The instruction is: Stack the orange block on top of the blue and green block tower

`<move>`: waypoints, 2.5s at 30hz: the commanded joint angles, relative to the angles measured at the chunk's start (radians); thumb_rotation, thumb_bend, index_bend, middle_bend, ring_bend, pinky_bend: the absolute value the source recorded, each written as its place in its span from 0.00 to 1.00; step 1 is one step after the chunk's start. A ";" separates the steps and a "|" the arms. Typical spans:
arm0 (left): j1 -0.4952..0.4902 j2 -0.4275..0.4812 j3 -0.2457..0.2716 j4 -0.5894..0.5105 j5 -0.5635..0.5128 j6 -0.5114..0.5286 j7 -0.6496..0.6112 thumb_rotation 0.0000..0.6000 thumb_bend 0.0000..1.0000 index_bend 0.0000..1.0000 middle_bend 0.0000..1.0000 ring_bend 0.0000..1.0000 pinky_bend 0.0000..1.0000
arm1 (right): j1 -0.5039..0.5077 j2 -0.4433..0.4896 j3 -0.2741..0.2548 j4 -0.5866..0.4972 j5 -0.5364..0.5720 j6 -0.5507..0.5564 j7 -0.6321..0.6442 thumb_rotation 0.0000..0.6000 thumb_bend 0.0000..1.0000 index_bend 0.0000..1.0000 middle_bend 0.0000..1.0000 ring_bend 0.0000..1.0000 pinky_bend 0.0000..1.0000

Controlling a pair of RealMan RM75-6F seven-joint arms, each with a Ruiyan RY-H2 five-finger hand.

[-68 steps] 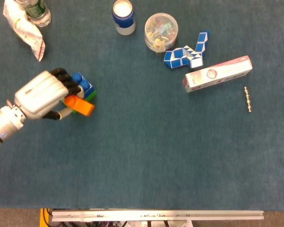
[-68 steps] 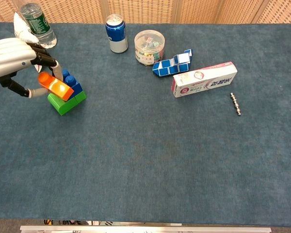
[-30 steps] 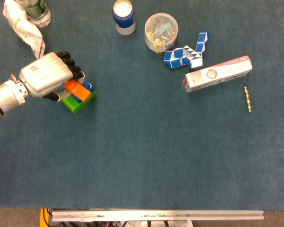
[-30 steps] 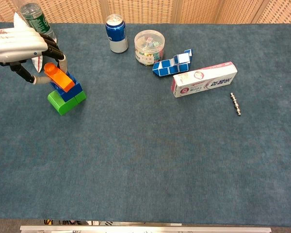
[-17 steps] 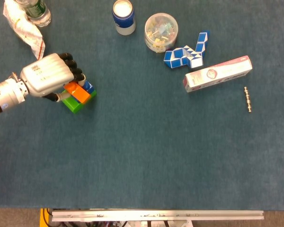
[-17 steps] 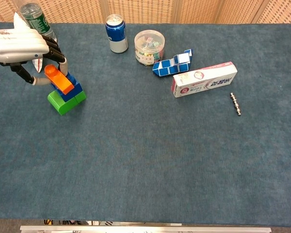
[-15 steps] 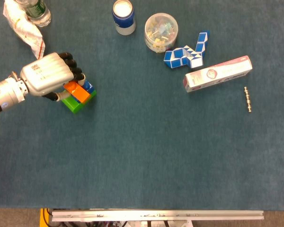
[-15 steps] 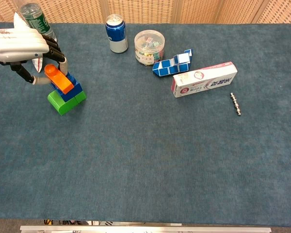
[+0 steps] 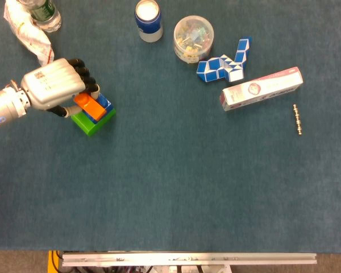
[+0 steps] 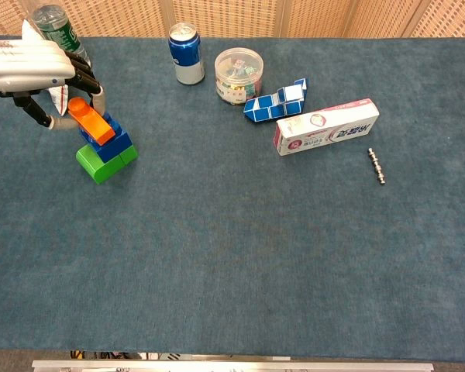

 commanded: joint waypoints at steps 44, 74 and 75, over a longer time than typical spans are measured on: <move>0.018 -0.065 0.042 0.114 -0.031 0.057 -0.089 1.00 0.36 0.53 0.48 0.34 0.26 | -0.009 -0.007 0.006 -0.012 -0.006 -0.002 -0.025 1.00 0.25 0.33 0.37 0.37 0.40; 0.030 -0.068 0.046 0.134 -0.048 0.062 -0.101 1.00 0.36 0.53 0.48 0.34 0.26 | -0.011 -0.011 0.008 -0.012 -0.009 0.001 -0.029 1.00 0.25 0.34 0.38 0.38 0.40; 0.031 -0.070 0.047 0.136 -0.047 0.062 -0.101 1.00 0.36 0.53 0.48 0.34 0.26 | -0.011 -0.011 0.008 -0.013 -0.009 0.000 -0.030 1.00 0.25 0.34 0.38 0.38 0.40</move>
